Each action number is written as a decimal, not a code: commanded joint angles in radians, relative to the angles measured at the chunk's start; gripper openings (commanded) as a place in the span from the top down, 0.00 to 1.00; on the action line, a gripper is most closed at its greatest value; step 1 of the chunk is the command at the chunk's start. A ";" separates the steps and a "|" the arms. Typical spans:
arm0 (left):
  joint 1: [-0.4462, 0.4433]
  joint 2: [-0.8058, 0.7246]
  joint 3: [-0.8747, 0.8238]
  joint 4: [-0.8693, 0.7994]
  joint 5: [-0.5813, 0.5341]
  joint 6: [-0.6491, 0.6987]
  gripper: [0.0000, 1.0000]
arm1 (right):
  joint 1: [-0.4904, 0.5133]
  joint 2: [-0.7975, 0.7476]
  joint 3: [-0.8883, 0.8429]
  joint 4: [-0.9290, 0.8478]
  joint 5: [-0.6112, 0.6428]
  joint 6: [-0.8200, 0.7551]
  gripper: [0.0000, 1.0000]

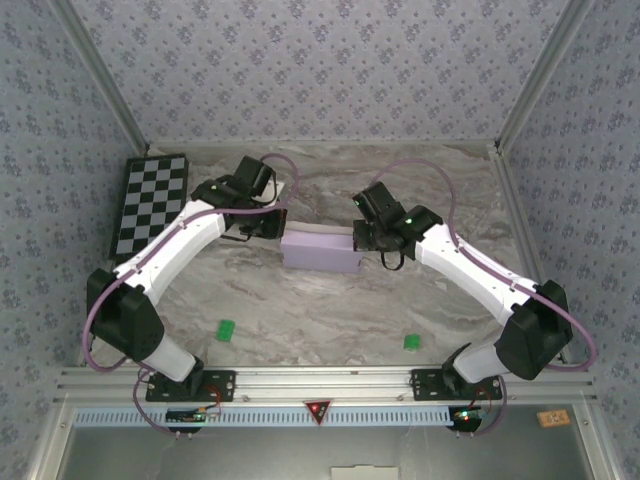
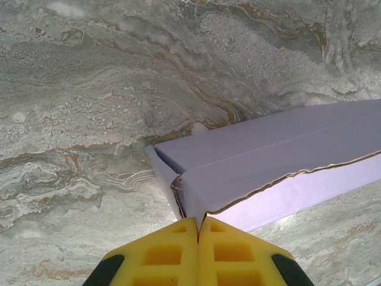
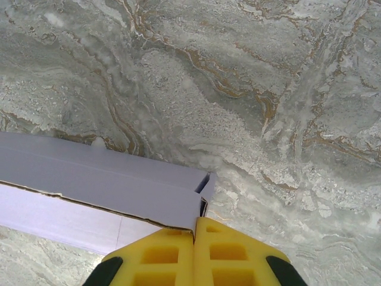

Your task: Fold the paper box

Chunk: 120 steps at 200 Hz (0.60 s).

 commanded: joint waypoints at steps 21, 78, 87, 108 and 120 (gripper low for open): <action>-0.024 0.005 0.008 -0.001 -0.006 -0.075 0.93 | 0.011 0.010 0.026 0.000 -0.012 0.026 1.00; -0.042 -0.004 -0.068 0.038 -0.080 -0.049 0.94 | 0.013 0.034 0.036 -0.008 -0.020 0.037 1.00; -0.045 -0.007 -0.080 0.047 -0.080 -0.045 0.93 | 0.012 0.036 0.036 -0.010 -0.020 0.041 1.00; -0.046 -0.016 -0.110 0.078 -0.067 -0.050 0.93 | 0.012 0.041 0.036 -0.010 -0.020 0.044 1.00; -0.046 -0.021 -0.122 0.088 -0.063 -0.054 0.93 | 0.011 0.046 0.036 -0.009 -0.020 0.047 1.00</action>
